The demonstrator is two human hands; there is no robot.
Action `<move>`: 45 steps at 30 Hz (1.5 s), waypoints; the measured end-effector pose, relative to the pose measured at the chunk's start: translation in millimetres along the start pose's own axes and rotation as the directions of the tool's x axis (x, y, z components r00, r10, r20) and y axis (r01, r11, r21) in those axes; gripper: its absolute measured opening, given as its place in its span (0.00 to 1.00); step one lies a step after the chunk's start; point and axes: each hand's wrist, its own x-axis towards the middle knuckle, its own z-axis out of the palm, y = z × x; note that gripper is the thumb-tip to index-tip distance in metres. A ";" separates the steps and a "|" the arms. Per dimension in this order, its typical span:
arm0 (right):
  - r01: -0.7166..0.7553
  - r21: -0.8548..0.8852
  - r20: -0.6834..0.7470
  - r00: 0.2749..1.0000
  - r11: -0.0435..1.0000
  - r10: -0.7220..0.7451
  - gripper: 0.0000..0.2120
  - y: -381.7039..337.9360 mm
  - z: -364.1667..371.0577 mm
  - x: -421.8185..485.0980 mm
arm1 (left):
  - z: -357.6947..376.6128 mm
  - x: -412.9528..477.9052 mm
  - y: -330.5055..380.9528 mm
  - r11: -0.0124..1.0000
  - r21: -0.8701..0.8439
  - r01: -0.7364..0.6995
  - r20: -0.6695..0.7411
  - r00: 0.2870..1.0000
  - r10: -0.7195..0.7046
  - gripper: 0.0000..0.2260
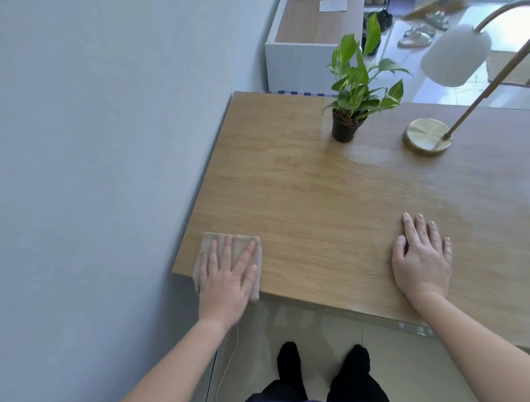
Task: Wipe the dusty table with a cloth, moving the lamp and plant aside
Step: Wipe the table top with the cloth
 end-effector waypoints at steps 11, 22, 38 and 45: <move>0.001 0.005 -0.028 1.000 1.000 -0.001 0.30 1.5 -0.8 4.7 | -16.9 38.1 -29.7 0.988 0.063 -0.139 0.039 0.990 0.137 0.25; 0.001 -0.025 -0.014 1.000 1.000 -0.001 0.30 3.9 2.5 8.0 | -25.6 125.8 -11.6 0.974 0.014 0.228 -0.006 0.974 -0.228 0.27; -0.011 -0.028 0.019 1.000 1.000 0.011 0.27 0.8 -4.2 5.7 | 17.6 39.2 141.6 0.994 -0.001 -0.111 0.032 0.993 0.111 0.25; 0.004 0.007 0.029 1.000 1.000 -0.005 0.28 1.9 -6.4 2.8 | 31.8 -12.0 164.9 0.989 -0.060 -0.138 0.069 0.987 0.142 0.26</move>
